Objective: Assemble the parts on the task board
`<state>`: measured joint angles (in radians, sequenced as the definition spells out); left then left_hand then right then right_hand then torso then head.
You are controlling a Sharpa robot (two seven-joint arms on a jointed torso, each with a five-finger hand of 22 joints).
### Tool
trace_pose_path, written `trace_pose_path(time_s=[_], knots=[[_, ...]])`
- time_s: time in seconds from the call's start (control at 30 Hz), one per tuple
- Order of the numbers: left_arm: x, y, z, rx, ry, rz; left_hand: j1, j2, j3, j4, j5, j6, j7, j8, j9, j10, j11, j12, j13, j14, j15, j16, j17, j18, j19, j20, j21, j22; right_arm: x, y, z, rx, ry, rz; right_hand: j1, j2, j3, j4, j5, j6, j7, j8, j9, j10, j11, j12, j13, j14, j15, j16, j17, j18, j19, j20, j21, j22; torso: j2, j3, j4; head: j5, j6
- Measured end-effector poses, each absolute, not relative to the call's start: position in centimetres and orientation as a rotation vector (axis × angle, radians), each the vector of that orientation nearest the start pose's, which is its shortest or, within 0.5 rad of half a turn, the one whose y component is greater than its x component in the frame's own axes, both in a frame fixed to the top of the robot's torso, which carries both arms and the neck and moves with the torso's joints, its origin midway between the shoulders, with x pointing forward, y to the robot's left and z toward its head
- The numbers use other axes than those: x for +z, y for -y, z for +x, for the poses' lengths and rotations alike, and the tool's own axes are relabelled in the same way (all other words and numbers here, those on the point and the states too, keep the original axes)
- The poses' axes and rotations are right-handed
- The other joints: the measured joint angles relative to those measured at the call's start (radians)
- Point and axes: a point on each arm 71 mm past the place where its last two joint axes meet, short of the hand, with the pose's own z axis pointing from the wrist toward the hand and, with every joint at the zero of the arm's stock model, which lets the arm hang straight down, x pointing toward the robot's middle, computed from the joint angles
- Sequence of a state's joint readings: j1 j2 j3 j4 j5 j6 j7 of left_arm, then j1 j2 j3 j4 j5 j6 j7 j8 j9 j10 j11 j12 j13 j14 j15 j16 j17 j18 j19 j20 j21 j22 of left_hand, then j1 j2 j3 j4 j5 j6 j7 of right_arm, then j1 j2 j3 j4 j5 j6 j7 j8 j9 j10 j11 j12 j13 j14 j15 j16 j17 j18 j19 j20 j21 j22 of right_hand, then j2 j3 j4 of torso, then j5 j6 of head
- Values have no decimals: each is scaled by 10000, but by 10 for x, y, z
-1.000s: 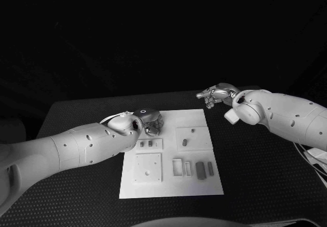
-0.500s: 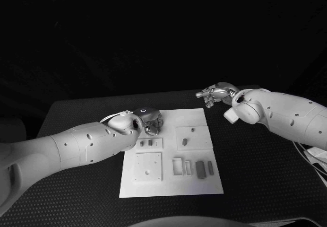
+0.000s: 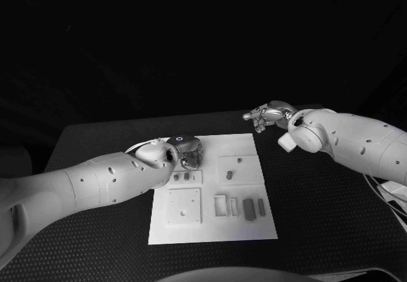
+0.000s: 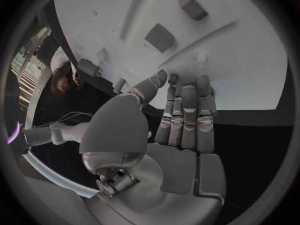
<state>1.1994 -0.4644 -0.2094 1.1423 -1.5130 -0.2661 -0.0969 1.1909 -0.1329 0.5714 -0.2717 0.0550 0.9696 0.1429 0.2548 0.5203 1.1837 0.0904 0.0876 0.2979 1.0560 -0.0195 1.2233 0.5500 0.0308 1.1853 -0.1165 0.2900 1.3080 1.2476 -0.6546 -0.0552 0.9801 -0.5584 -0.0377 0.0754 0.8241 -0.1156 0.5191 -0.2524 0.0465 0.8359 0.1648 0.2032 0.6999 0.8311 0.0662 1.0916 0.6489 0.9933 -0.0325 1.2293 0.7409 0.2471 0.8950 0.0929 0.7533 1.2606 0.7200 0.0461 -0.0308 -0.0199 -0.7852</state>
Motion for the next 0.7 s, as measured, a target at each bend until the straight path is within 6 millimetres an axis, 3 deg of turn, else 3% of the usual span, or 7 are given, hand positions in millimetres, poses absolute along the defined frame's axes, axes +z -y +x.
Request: trace_pose_path(time_s=[0.37,0.7], knots=[[-262,-112,516,-5576,-18048,3829,40,40,77,-77,38,184,-75,116,-16,229,-116,44,71,90,-90,150,36,3,105,-104,168,-2,-205,269,573,9846,-18271,7092,0,0,0,0,0,2,-1,0,0,0,0,39,-9,0,0,0,0,0,0,0,0,-1,1,-8,4,-9,4],[-263,-112,518,-5547,-18064,3826,27,130,104,-50,38,183,-75,116,-64,264,-84,44,79,160,-90,196,35,2,104,-103,238,-3,-205,269,573,9851,-18273,7089,0,0,0,0,0,3,-3,0,0,0,0,40,-18,0,0,0,0,1,0,0,0,-2,4,-13,7,-26,-4]])
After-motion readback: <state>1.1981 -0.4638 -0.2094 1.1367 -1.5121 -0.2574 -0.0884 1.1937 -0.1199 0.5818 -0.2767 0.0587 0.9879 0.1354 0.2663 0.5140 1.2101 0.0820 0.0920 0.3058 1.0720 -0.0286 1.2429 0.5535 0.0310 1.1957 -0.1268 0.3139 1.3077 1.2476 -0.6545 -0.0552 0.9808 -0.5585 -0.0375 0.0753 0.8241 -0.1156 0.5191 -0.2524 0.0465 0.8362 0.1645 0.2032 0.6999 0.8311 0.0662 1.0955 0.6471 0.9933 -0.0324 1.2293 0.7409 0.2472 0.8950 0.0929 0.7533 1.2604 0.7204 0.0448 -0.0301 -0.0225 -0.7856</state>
